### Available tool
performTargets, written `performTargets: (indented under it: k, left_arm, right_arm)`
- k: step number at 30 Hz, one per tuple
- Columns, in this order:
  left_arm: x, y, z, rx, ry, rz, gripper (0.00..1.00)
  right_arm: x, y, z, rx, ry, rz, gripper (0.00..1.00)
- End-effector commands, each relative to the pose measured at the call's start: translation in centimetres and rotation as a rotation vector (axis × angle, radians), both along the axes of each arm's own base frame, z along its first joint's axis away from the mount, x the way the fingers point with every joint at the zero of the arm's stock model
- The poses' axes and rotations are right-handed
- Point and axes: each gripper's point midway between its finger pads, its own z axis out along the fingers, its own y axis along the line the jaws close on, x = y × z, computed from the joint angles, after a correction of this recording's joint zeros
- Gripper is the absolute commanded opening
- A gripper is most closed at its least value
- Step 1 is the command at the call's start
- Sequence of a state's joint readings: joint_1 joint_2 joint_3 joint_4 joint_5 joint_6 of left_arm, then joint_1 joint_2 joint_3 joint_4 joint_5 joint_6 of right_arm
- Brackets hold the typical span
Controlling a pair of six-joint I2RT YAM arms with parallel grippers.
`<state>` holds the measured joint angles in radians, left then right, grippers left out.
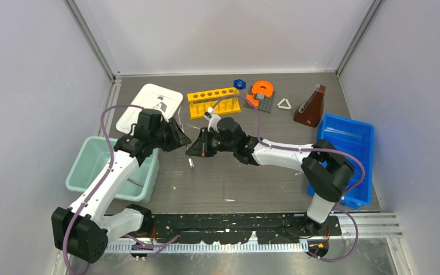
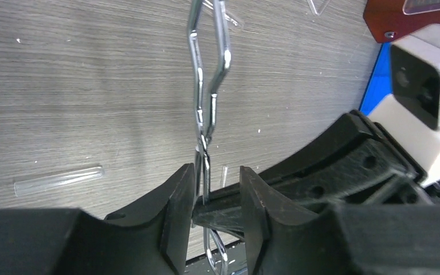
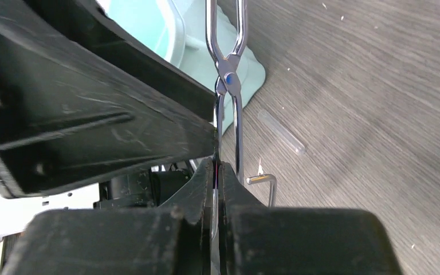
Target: Organize the chemistry lab equipment
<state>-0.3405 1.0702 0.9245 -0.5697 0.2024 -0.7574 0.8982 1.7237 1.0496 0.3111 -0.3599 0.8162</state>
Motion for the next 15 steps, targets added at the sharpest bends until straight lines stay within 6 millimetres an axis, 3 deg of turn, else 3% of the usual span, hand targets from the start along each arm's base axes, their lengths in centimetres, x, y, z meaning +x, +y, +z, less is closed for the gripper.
performTargets:
  k: [1,4,6,11,15]
  left_arm:
    - [1.3,-0.2,-0.1,0.016,-0.046,-0.013,0.41]
    - [1.6,0.3,-0.5,0.052,-0.045,-0.003,0.51]
    - [1.8,0.6,-0.7,0.074,-0.051,0.006,0.52]
    - [2.7,0.5,-0.8,0.076,-0.080,0.015,0.42]
    - [3.1,0.0,-1.3,0.058,-0.071,0.003,0.40]
  right_arm:
    - [0.7,0.8,3.7,0.109,-0.078,-0.028,0.01]
    - [0.6,0.5,3.7,0.112,-0.084,-0.032,0.01]
    - [0.5,0.4,3.7,0.116,-0.085,-0.030,0.01]
    - [-0.1,0.4,3.7,0.128,-0.074,-0.008,0.01]
    - [-0.5,0.6,3.5,0.137,-0.062,0.005,0.01]
